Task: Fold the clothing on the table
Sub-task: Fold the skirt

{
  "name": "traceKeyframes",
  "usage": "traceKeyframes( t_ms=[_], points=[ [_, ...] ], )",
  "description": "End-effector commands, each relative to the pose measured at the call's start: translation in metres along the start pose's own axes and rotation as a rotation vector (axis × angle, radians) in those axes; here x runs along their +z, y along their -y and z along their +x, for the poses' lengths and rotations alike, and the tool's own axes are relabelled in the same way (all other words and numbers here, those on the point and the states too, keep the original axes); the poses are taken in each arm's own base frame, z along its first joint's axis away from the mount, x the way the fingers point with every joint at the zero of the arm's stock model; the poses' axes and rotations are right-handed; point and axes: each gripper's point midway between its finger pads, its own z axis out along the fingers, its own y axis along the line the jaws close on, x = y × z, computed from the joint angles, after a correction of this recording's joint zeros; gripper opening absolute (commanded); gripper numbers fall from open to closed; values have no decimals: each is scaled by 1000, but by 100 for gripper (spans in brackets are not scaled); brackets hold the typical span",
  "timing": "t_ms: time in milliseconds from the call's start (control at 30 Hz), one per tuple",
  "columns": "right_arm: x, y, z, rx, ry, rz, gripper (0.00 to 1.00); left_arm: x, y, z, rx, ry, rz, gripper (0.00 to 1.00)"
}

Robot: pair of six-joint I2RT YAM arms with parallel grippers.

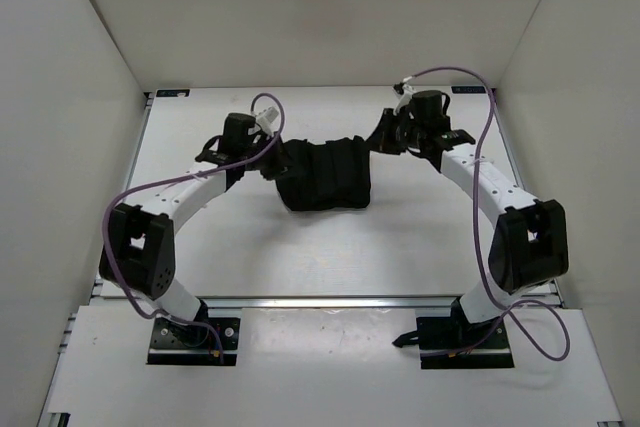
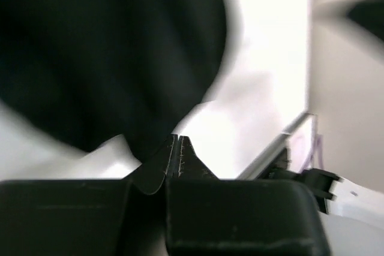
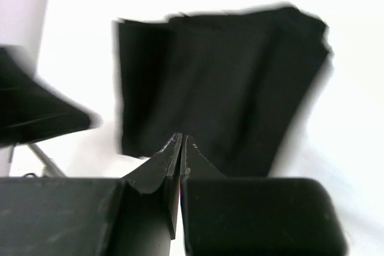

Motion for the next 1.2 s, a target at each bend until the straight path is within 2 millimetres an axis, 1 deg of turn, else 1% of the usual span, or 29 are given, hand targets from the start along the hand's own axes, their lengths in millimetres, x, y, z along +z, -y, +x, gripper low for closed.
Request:
traceKeyframes(
  t_ms=[0, 33, 100, 133, 167, 200, 233, 267, 300, 333, 400, 433, 500, 533, 567, 600, 633, 667, 733, 800, 833, 867, 933, 967, 1000, 1033, 1067, 1133, 1167],
  points=[
    [12, 28, 37, 30, -60, 27, 0, -16, 96, -31, 148, 156, 260, 0],
    [14, 33, 46, 30, -77, 29, 0, -10, 99, -24, 152, 154, 263, 0],
    [22, 35, 50, 18, -88, 18, 0, 6, 99, -21, 170, 187, 235, 0],
    [24, 29, 51, 8, -98, -12, 1, 14, 96, -20, 177, 186, 222, 0],
    [30, 30, 50, 2, -101, -20, 0, 20, 88, -20, 181, 199, 177, 0],
    [39, 31, 55, -8, -124, -36, 0, 30, 77, -17, 181, 200, 126, 0],
    [40, 31, 54, -12, -125, -32, 0, 37, 69, -15, 188, 190, 97, 0],
    [46, 34, 59, -19, -148, -46, 0, 41, 57, -19, 182, 203, 49, 0],
    [53, 38, 61, -14, -164, -50, 0, 48, 44, -17, 173, 191, 12, 0],
    [56, 36, 57, -23, -161, -66, 0, 53, 22, -12, 146, 162, -51, 0],
    [67, 47, 68, -10, -196, -71, 0, 57, -6, -3, 99, 128, -101, 0],
    [70, 51, 70, -2, -204, -69, 0, 58, -11, -5, 98, 128, -106, 0],
    [72, 60, 77, 16, -223, -59, 0, 62, -34, 14, 81, 81, -151, 0],
    [73, 63, 84, 30, -233, -58, 0, 65, -35, 17, 92, 71, -152, 0],
    [72, 66, 88, 33, -237, -59, 0, 67, -44, 26, 82, 41, -172, 0],
    [72, 68, 90, 41, -235, -66, 0, 69, -45, 30, 90, 32, -181, 0],
    [69, 71, 96, 65, -237, -65, 0, 71, -56, 38, 80, 11, -213, 0],
    [70, 72, 99, 66, -234, -69, 0, 73, -61, 42, 72, -4, -230, 0],
    [68, 70, 103, 68, -233, -67, 0, 71, -71, 44, 55, -19, -258, 0],
    [65, 78, 110, 79, -251, -49, 0, 66, -77, 42, 45, -17, -265, 0],
    [64, 75, 107, 72, -242, -51, 0, 64, -78, 36, 51, -6, -266, 0],
    [61, 80, 106, 82, -245, -36, 0, 59, -82, 32, 52, 2, -280, 0],
    [53, 80, 97, 99, -228, -38, 0, 49, -73, 12, 72, 39, -258, 0],
    [47, 73, 84, 93, -197, -60, 0, 44, -65, -1, 80, 62, -237, 0],
    [40, 67, 72, 94, -166, -69, 0, 37, -63, -8, 84, 75, -233, 0],
    [37, 61, 62, 93, -142, -87, 0, 31, -50, -21, 103, 104, -205, 0],
    [29, 51, 48, 87, -106, -110, 0, 24, -44, -35, 118, 131, -199, 0],
    [18, 32, 21, 61, -35, -145, 1, 10, -20, -49, 167, 170, -163, 3],
    [15, 30, 14, 48, -18, -131, 1, 7, -11, -52, 194, 182, -154, 4]
  ],
)
